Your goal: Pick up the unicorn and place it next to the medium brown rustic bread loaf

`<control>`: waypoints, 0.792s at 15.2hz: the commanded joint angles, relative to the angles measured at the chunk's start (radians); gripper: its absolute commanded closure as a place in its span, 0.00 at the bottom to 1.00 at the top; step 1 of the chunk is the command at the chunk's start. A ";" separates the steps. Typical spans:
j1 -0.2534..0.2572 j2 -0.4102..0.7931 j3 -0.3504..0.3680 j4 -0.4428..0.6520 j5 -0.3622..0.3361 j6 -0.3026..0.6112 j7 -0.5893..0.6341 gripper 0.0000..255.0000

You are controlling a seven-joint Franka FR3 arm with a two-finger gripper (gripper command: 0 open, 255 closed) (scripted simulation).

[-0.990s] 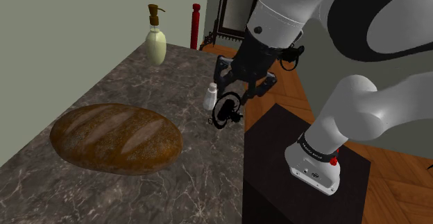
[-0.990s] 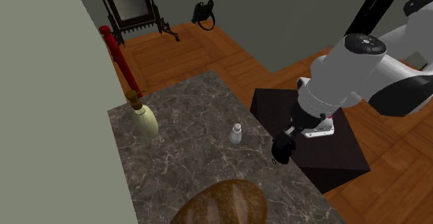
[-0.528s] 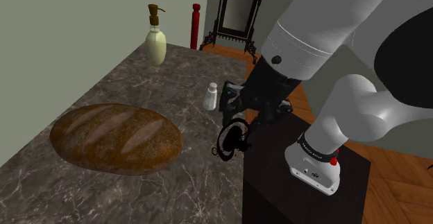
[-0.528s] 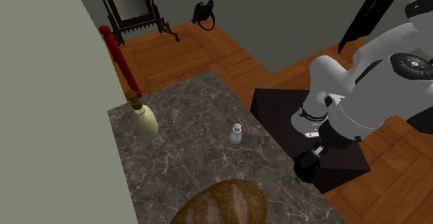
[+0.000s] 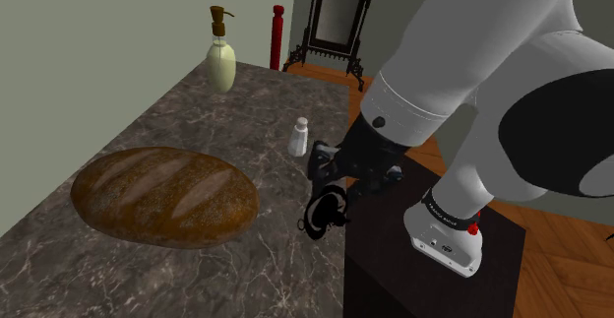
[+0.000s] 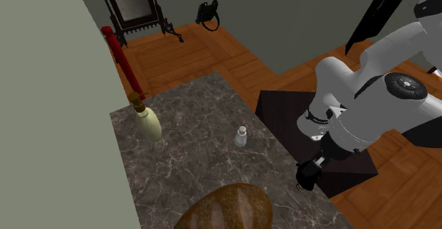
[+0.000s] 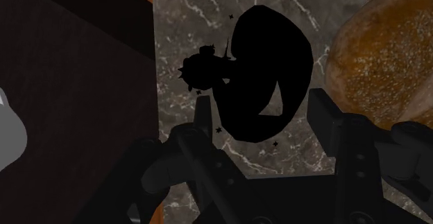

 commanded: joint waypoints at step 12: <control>0.000 0.091 0.111 -0.112 0.077 0.206 -0.008 1.00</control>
